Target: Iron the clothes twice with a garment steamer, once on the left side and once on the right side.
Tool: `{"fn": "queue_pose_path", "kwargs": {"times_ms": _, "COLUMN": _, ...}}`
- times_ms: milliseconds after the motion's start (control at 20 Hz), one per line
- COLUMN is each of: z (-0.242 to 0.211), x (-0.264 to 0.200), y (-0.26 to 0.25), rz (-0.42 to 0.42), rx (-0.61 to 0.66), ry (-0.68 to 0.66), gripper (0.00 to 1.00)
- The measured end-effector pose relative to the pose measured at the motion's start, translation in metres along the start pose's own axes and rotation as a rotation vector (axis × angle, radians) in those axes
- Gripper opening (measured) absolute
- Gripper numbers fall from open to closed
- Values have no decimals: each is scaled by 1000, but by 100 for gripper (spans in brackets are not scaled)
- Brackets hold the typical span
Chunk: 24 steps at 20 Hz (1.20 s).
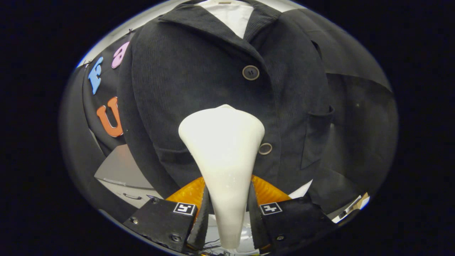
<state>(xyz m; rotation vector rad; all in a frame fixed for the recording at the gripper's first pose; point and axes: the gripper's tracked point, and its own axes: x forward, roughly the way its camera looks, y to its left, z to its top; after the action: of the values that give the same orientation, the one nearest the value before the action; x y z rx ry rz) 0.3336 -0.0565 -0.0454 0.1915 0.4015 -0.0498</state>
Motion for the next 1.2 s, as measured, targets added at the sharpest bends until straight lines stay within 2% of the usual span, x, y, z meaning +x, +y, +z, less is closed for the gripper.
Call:
{"fn": "queue_pose_path", "kwargs": {"times_ms": 350, "z": -21, "x": 10, "y": 6, "rz": 6, "rx": -40, "ry": 7, "gripper": 52}}
{"fn": "queue_pose_path", "kwargs": {"times_ms": 900, "z": -78, "x": 33, "y": 5, "rz": -46, "rx": -10, "ry": 160, "gripper": 52}}
{"fn": "queue_pose_path", "kwargs": {"times_ms": 1200, "z": -110, "x": 40, "y": 3, "rz": -41, "rx": -12, "ry": 217, "gripper": 52}}
